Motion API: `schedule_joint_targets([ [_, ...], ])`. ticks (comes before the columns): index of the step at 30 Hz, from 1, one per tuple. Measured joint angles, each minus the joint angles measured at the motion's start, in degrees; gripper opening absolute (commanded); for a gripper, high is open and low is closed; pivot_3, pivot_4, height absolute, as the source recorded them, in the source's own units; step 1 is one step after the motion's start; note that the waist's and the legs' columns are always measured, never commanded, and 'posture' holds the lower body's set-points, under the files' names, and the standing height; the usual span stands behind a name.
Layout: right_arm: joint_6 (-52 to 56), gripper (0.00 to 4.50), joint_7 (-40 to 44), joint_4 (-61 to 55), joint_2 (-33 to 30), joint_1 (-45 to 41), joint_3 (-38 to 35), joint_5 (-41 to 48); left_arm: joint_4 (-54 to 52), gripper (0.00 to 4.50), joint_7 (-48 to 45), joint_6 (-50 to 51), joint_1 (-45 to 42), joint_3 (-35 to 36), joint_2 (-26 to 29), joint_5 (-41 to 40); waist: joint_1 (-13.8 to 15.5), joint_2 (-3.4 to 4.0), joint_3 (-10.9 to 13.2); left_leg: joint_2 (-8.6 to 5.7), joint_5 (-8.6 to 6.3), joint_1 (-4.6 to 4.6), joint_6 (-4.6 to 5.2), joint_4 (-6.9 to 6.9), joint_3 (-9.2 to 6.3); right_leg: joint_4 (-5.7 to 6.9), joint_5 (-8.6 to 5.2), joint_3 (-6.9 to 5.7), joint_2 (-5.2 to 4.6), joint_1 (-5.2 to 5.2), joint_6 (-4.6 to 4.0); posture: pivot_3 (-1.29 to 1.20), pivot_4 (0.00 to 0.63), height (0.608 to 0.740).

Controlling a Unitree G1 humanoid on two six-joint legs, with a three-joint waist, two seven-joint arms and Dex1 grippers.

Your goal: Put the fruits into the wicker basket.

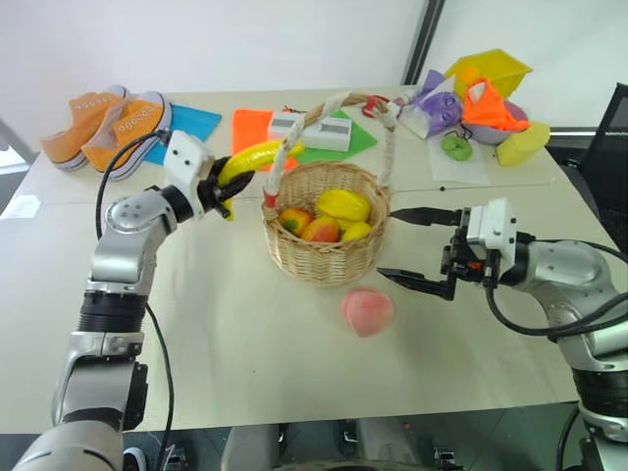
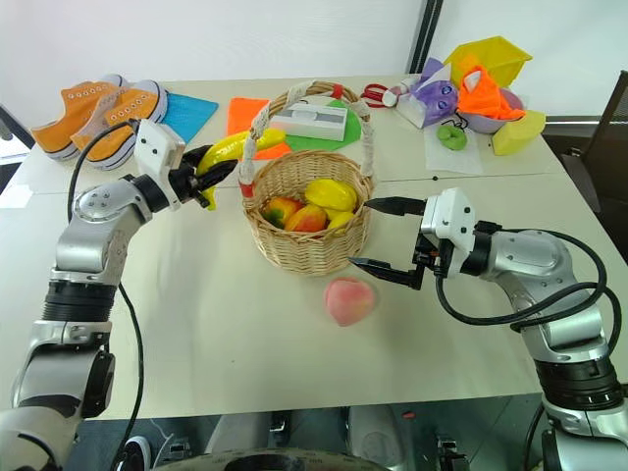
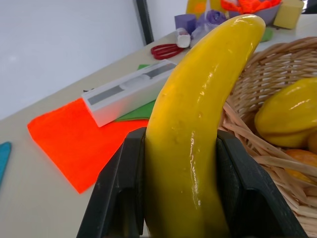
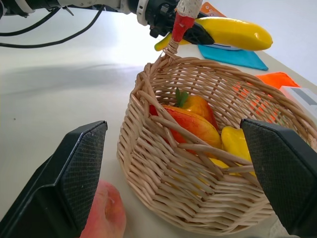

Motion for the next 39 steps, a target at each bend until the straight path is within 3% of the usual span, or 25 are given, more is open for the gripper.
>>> schedule_joint_targets([
  [7, 0.05, 4.50, -0.27, 0.11, 1.20, -1.64, 1.00, -0.38, 16.29, 1.28, -6.93, -12.06, -14.43, -6.74, -2.61, 6.06, 0.09, -0.05, 0.03, -0.14, -0.04, -0.27, 0.09, 0.23, -0.02, -0.08, 0.13, -0.02, 0.02, -0.07, 0.24, 0.00, 0.150, 0.740],
  [13, 0.05, 4.50, -0.87, 0.24, 1.60, -1.57, 1.40, -0.91, 24.12, 1.28, -11.46, -16.41, -19.79, -9.27, -5.76, 8.39, 0.06, -0.03, 0.02, -0.09, -0.04, -0.34, 0.11, 0.22, -0.03, -0.05, 0.12, -0.02, 0.12, -0.17, 0.25, 0.00, 0.150, 0.740],
  [19, 0.08, 4.50, -1.45, 0.10, 1.62, -1.07, 1.39, -0.95, 28.06, 4.27, -11.66, -17.16, -21.22, -9.22, -7.61, 9.14, 0.05, -0.05, 0.03, -0.16, -0.05, -0.45, 0.13, 0.34, -0.04, -0.06, 0.16, -0.02, 0.11, -0.19, 0.32, 0.00, 0.150, 0.740],
  [20, 0.10, 4.50, -1.50, 0.10, 1.62, -0.96, 1.39, -0.95, 28.16, 4.46, -11.65, -17.32, -21.22, -9.13, -7.51, 9.15, 0.05, -0.05, 0.03, -0.15, -0.05, -0.44, 0.13, 0.34, -0.04, -0.04, 0.16, -0.02, 0.11, -0.19, 0.32, 0.00, 0.150, 0.740],
  [30, 0.11, 4.50, -1.52, 0.24, 1.63, -1.13, 1.43, -0.98, 18.01, 4.46, -15.12, -15.30, -14.22, -1.69, -5.79, 0.14, -0.21, -0.05, 0.02, -0.02, -0.04, -0.45, 0.12, 0.35, -0.04, 0.01, 0.16, 0.01, 0.14, -0.26, 0.31, 0.00, 0.150, 0.740],
  [36, 4.11, 4.50, 0.61, -1.24, 0.19, 0.09, 1.30, 2.52, -0.01, 4.46, -16.04, -6.51, -1.22, 3.70, -0.60, -8.03, -0.11, -0.02, 0.01, -0.02, -0.04, -0.43, 0.11, 0.35, -0.04, 0.02, 0.16, 0.04, 0.04, -0.23, 0.31, 0.00, 0.150, 0.740],
  [39, 7.58, 4.50, 3.44, -3.66, -2.43, 3.29, 1.50, 4.88, -10.14, 4.46, -14.99, -0.20, 9.58, 7.89, 2.28, -13.38, -0.13, -0.02, 0.01, 0.00, -0.05, -0.41, 0.12, 0.34, -0.05, -0.01, 0.16, 0.05, 0.00, -0.21, 0.30, 0.00, 0.150, 0.740],
])
